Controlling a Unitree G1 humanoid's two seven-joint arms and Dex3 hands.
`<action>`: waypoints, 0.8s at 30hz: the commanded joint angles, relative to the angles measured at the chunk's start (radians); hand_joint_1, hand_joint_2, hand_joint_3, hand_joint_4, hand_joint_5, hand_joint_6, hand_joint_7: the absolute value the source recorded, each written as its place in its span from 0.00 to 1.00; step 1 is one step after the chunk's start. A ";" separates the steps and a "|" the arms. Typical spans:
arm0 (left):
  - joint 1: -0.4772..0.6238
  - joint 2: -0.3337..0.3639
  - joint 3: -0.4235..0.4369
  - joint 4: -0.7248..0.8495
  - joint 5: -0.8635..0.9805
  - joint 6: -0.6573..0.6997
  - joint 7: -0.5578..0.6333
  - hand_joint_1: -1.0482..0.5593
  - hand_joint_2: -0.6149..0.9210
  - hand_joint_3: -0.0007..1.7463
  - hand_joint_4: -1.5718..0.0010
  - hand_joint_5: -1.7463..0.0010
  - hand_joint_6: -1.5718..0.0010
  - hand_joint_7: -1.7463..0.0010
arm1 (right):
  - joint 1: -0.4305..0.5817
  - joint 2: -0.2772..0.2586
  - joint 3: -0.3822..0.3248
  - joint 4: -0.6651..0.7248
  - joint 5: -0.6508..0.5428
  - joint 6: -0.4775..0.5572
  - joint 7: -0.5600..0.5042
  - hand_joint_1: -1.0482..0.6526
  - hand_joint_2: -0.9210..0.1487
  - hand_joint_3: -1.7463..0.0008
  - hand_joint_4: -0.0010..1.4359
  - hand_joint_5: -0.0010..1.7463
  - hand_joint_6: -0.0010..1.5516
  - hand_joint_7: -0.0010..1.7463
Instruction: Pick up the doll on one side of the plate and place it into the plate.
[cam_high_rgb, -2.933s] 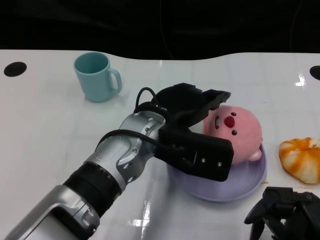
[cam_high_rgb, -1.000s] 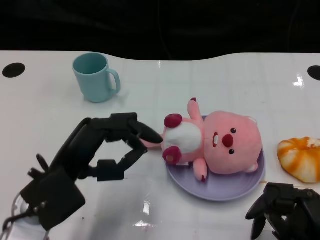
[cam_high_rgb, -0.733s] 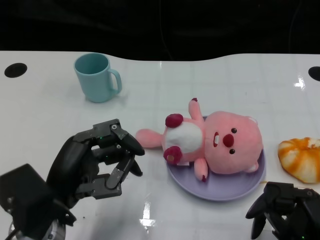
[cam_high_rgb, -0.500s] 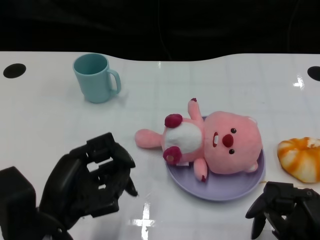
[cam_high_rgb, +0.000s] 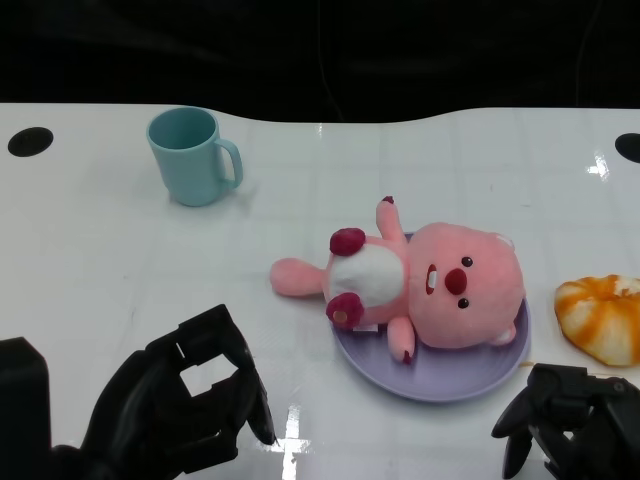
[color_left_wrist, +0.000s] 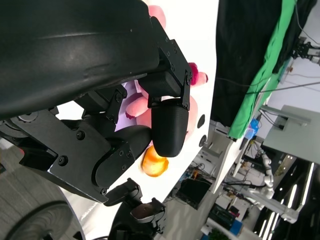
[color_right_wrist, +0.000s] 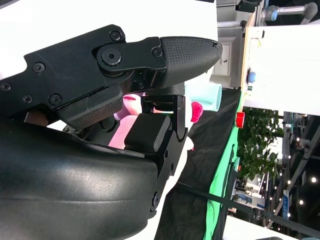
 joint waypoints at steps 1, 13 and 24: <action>0.006 0.003 0.024 0.021 -0.020 0.019 -0.012 0.54 0.72 0.78 0.45 0.00 0.57 0.00 | 0.003 -0.018 -0.017 0.009 0.008 -0.017 0.008 0.06 0.00 0.78 0.70 0.79 0.65 0.60; 0.008 0.013 0.027 0.069 -0.002 -0.004 -0.107 0.55 0.68 0.80 0.44 0.00 0.57 0.00 | 0.008 -0.024 -0.028 0.021 0.012 -0.031 0.024 0.06 0.00 0.78 0.70 0.79 0.65 0.59; 0.002 0.010 0.029 0.085 0.004 -0.012 -0.165 0.55 0.67 0.82 0.43 0.00 0.56 0.01 | 0.003 -0.017 -0.035 0.024 0.015 -0.026 0.029 0.05 0.00 0.80 0.71 0.78 0.66 0.58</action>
